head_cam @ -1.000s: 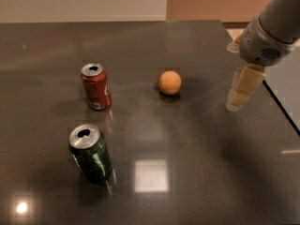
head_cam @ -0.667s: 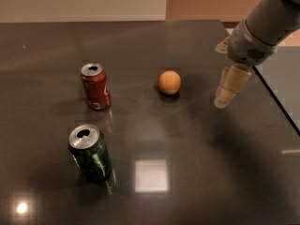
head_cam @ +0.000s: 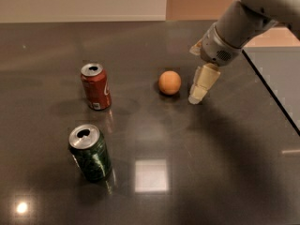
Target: Move orange near green can
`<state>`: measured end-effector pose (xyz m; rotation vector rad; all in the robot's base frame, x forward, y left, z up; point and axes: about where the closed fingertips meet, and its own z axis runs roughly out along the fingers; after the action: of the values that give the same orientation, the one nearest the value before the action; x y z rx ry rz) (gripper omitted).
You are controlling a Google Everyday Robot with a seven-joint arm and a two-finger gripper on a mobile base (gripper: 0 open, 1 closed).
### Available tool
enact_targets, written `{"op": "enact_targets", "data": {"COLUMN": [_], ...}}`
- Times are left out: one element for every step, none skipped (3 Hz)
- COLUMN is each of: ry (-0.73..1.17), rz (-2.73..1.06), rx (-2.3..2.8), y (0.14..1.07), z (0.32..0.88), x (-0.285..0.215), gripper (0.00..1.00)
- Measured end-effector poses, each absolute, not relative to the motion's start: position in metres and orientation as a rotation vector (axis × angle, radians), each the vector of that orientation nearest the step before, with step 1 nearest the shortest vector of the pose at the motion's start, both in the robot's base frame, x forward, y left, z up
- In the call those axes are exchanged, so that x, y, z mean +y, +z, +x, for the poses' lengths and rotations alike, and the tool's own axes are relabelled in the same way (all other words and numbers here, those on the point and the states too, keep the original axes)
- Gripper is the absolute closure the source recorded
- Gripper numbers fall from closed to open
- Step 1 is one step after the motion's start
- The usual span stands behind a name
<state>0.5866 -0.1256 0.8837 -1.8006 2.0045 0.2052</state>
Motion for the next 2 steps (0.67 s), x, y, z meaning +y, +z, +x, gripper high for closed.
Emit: {"op": "enact_targets", "data": {"ry": [0.255, 0.295], "rz": [-1.824, -1.85], "rx": [1.97, 1.949], "y": [0.876, 0.867], "z": [0.593, 0.596], "x": [-0.101, -0.083], "gripper": [0.0, 0.0]}}
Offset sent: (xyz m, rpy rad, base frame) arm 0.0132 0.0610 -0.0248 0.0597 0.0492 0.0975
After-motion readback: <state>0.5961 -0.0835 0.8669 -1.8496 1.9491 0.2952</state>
